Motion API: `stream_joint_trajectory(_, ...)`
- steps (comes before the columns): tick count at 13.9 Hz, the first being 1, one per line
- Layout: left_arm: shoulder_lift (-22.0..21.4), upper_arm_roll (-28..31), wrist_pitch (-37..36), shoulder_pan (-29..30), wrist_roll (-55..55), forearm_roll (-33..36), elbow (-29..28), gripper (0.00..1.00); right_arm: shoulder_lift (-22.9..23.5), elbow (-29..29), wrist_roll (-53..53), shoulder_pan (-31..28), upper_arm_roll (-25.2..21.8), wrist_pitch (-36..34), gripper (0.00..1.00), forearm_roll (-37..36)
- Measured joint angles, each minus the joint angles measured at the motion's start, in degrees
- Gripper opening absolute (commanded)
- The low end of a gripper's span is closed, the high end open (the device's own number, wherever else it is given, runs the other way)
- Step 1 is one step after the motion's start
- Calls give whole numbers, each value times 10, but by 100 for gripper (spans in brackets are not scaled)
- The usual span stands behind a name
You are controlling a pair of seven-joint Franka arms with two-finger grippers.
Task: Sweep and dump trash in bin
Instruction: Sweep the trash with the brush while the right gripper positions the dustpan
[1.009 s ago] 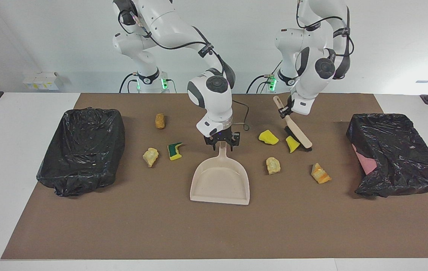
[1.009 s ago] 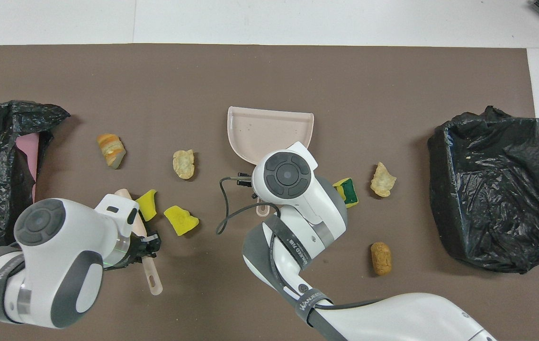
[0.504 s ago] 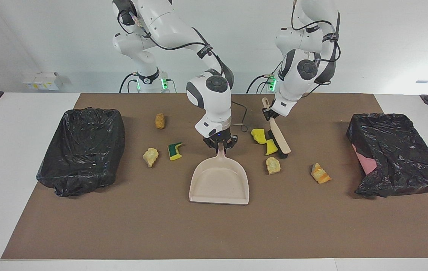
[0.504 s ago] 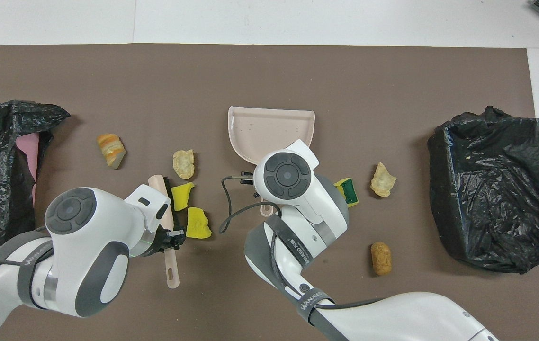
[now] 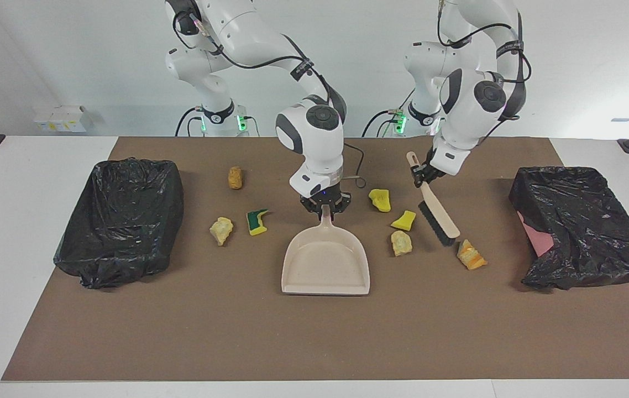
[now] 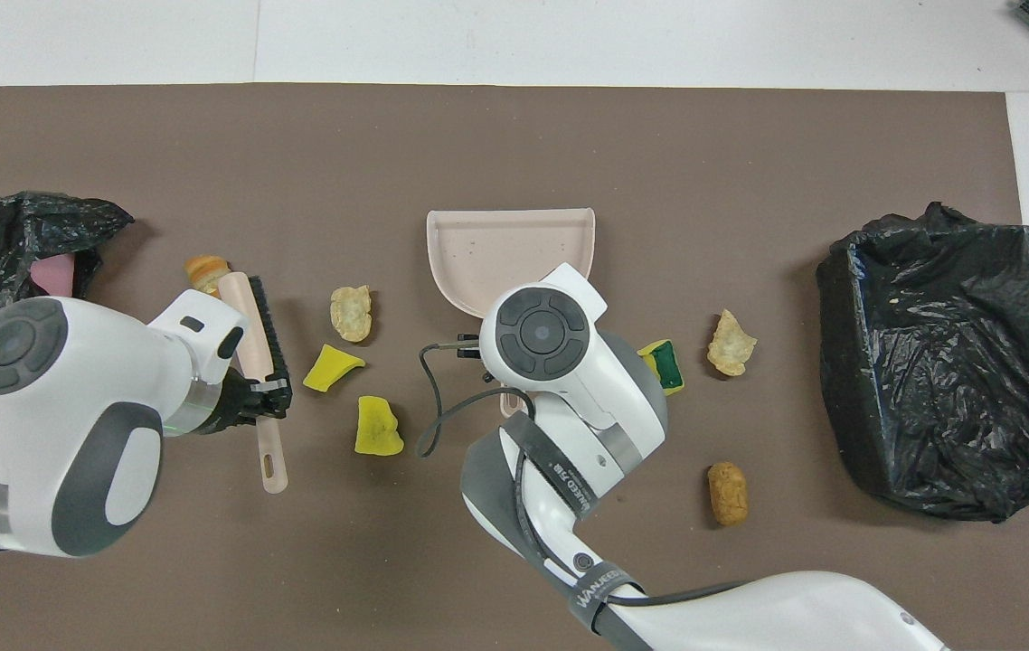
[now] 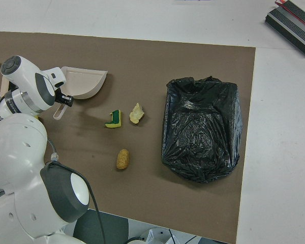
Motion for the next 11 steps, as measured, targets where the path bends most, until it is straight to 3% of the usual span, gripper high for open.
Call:
stream_joint_trajectory(7, 48, 5, 27, 136, 184, 29, 28, 0, -65, 1, -328, -57, -2, -124, 0, 0)
stream_joint_trajectory(11, 100, 3, 41, 153, 235, 57, 54, 0, -69, -2, -560, -83, -2, -165, 0, 0)
